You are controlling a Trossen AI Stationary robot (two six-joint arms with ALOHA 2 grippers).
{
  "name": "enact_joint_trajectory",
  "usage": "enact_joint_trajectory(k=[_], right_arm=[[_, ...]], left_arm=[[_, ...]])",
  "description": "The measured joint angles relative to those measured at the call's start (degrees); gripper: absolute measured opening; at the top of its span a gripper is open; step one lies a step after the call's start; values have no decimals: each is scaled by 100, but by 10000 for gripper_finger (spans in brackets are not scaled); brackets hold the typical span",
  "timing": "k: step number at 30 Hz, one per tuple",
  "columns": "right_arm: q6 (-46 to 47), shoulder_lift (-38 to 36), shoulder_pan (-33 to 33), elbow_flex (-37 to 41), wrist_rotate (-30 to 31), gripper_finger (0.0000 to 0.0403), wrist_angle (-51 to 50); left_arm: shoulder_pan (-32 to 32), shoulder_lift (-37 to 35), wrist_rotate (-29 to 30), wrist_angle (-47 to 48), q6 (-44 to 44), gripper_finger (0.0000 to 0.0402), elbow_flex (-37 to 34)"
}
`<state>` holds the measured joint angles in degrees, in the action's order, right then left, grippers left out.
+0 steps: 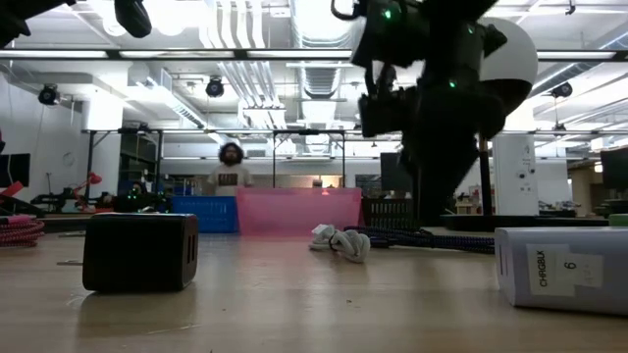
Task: Pick and place items into bin
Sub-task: Put the dark blue charger cable into the pink bin
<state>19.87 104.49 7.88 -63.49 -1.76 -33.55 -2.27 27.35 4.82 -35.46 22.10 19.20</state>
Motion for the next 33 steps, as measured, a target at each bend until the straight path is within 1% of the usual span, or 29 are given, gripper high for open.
enact_joint_trajectory(k=[7, 15, 19, 24, 31, 33], right_arm=[[226, 0, 15, 422, -424, 161, 574], [314, -13, 13, 477, -433, 152, 605], [261, -13, 13, 486, -426, 141, 606], [244, -17, 13, 529, -429, 107, 570], [214, -13, 15, 500, -487, 24, 519], [212, -13, 15, 471, -518, 19, 502]], left_arm=[[0, 0, 0, 0, 1, 171, 0], [1, 0, 0, 0, -1, 171, 0], [-1, 0, 0, 0, -1, 171, 0], [1, 0, -2, 2, -3, 171, -7], [0, 0, -1, 2, -6, 171, -7], [0, 0, 0, 2, -5, 171, -7]])
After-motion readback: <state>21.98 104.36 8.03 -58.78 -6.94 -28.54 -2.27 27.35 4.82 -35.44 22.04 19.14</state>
